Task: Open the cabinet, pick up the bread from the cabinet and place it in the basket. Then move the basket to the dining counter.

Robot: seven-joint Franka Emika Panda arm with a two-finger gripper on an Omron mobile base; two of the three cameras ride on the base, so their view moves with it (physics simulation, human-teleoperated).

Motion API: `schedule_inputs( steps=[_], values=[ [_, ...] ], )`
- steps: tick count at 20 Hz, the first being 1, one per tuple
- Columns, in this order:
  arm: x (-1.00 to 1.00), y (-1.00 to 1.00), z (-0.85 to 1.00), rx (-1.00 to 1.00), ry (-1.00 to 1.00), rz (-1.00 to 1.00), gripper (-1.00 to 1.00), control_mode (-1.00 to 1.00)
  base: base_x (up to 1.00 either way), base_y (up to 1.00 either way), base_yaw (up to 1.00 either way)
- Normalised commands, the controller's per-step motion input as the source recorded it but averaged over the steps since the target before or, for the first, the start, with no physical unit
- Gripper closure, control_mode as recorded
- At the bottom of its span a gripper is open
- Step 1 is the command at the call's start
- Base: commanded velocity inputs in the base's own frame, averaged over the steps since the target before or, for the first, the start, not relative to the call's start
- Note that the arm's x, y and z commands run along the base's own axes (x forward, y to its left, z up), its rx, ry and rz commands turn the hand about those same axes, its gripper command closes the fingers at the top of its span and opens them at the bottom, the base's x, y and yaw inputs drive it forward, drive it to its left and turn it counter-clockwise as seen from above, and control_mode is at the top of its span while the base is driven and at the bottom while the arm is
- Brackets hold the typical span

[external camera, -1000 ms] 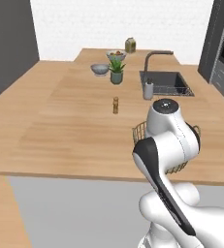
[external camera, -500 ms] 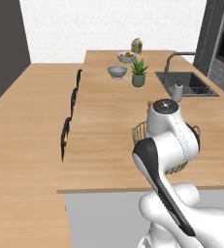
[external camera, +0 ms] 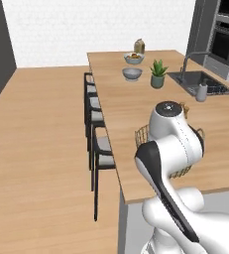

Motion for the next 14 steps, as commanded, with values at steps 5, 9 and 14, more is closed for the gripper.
schedule_inputs(
  steps=[5,9,14],
  values=[
    [0.11,-0.02,0.0,0.0,0.0,0.0,1.0,-1.0,0.36,0.12,-0.12],
    [0.84,-0.25,0.0,0.0,0.0,0.0,1.0,-1.0,0.0,0.0,0.0],
    [1.0,-0.21,0.0,0.02,0.03,0.03,1.0,-1.0,0.0,0.0,0.0]
  ],
)
